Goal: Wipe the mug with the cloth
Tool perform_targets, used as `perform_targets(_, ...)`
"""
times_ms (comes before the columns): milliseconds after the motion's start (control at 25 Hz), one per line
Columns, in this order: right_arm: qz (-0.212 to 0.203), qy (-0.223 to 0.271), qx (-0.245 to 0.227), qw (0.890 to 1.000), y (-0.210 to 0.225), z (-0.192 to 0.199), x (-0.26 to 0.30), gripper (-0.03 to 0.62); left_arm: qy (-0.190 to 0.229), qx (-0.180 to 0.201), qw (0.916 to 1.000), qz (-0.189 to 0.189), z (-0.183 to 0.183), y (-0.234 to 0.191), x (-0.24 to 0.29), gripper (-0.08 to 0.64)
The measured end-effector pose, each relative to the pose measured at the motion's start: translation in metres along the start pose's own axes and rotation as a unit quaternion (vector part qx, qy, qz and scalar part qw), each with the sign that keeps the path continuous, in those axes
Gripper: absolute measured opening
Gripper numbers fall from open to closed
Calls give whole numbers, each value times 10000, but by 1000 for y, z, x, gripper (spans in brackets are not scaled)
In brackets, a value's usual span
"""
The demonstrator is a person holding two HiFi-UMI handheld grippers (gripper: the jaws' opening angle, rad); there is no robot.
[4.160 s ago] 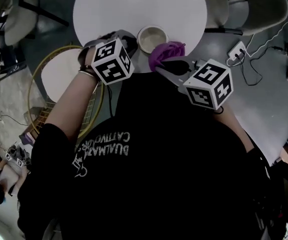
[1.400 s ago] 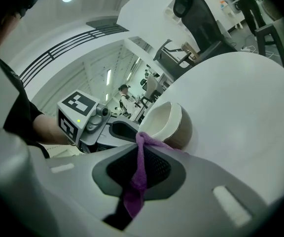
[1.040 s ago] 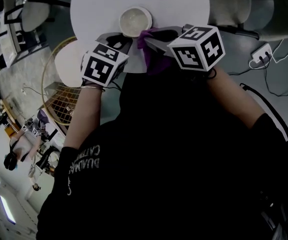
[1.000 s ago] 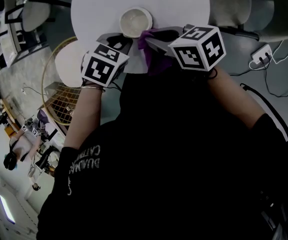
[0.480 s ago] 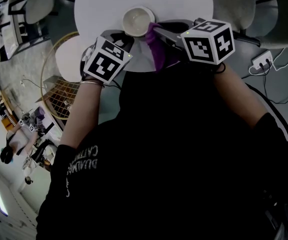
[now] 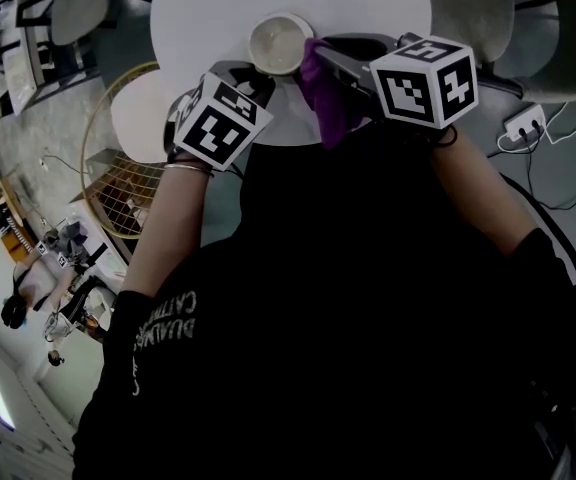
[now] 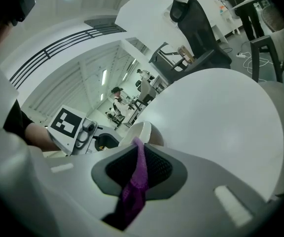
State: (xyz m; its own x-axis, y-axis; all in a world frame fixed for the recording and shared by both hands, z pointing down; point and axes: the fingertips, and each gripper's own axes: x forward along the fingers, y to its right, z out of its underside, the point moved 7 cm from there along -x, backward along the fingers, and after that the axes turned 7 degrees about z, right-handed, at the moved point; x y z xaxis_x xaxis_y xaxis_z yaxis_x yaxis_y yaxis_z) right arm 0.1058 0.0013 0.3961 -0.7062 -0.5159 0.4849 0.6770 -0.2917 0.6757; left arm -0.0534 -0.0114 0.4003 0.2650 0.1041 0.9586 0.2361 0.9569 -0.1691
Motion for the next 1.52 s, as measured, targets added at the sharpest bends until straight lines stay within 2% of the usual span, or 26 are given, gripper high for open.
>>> perform_targets(240, 22, -133, -60, 9999, 5, -5, 4, 51, -4, 65, 9999, 139, 0, -1, 4, 86)
perform_targets(480, 149, -463, -450, 9978, 13, -17, 6, 49, -255, 128, 9994, 219, -4, -3, 6, 87)
perform_targets(640, 136, -735, -873, 9934, 12, -24, 10, 48, -370, 197, 9988, 234, -3, -3, 6, 89)
perform_targets(960, 340, -780, -1301, 9879, 9, -29, 15, 32, -534, 272, 9979, 262, -2, -2, 6, 92)
perform_targets(1160, 506, -836, -1621, 9819, 8, -36, 17, 32, -818, 600, 9947, 147, -3, -1, 7, 104)
perform_targets(1320, 594, -925, -1965, 9743, 6, -39, 20, 31, -755, 551, 9955, 148, -1, -1, 7, 103)
perform_targets(1520, 573, -982, -2094, 9712, 5, -40, 21, 29, -713, 631, 9954, 78, 0, 0, 7, 101)
